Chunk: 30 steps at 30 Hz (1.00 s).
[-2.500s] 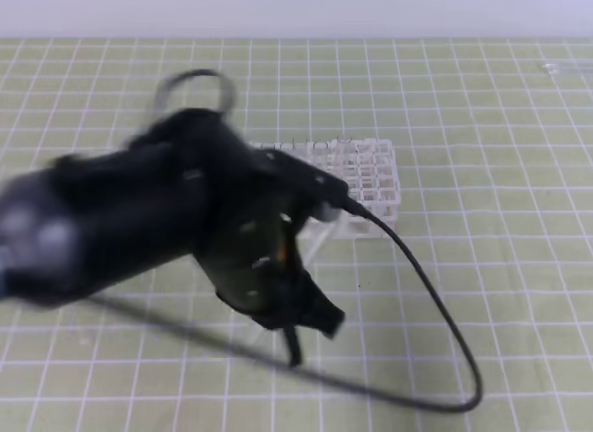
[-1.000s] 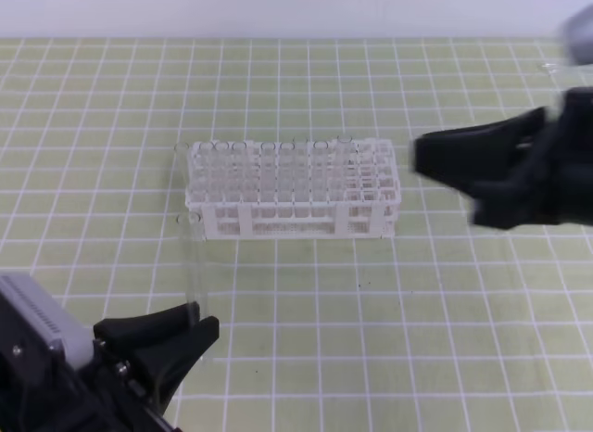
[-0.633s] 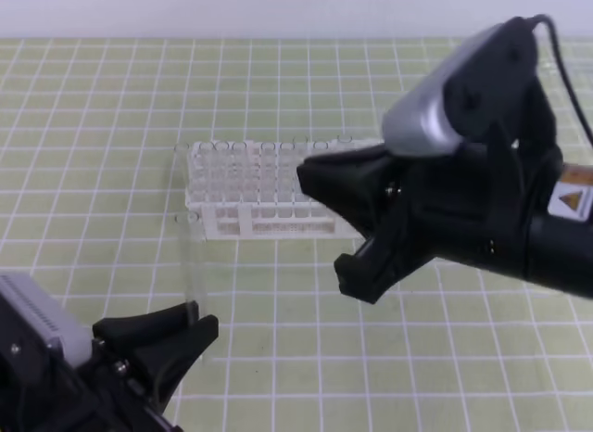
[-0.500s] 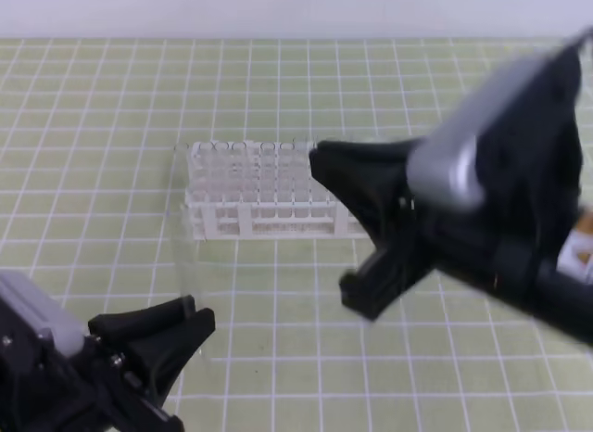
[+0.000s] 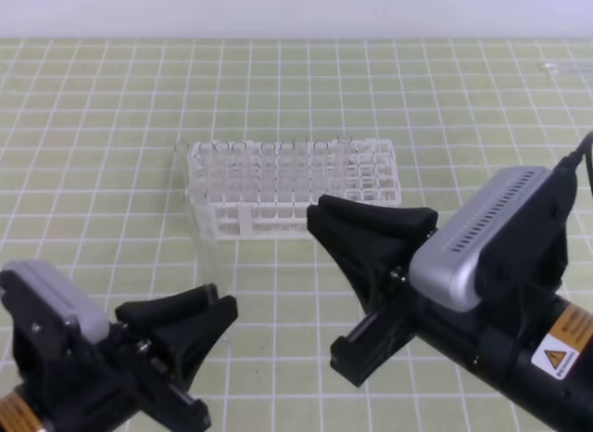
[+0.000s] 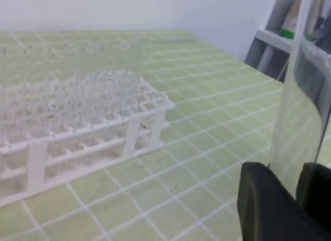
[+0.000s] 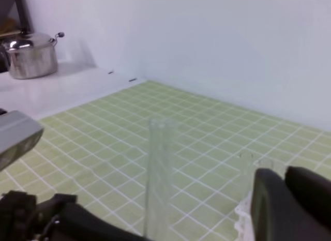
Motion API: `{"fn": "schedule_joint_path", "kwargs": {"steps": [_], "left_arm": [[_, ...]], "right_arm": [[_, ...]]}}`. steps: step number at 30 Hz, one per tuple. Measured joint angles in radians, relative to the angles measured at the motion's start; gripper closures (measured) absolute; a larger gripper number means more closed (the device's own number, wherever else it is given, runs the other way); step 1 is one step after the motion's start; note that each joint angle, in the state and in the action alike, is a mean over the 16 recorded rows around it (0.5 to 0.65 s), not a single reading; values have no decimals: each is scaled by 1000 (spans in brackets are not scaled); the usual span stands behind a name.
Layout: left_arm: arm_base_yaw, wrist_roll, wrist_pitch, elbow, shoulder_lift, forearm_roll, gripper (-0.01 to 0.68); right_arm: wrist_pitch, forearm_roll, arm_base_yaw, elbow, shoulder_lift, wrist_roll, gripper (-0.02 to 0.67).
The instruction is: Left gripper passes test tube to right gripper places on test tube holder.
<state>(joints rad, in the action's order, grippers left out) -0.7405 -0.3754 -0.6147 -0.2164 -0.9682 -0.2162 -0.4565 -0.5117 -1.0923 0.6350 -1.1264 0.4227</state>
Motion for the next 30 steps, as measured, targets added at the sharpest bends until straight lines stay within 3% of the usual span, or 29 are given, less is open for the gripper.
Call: {"fn": "schedule_joint_path", "kwargs": {"steps": [9, 15, 30], "left_arm": [[0, 4, -162, 0, -123, -28, 662], [0, 5, -187, 0, -154, -46, 644], [-1, 15, -179, -1, -159, -90, 613]], "right_arm": [[7, 58, -11, 41, -26, -56, 376], [16, 98, -14, 60, -52, -94, 266], [-8, 128, -14, 69, -119, -159, 229]]}}
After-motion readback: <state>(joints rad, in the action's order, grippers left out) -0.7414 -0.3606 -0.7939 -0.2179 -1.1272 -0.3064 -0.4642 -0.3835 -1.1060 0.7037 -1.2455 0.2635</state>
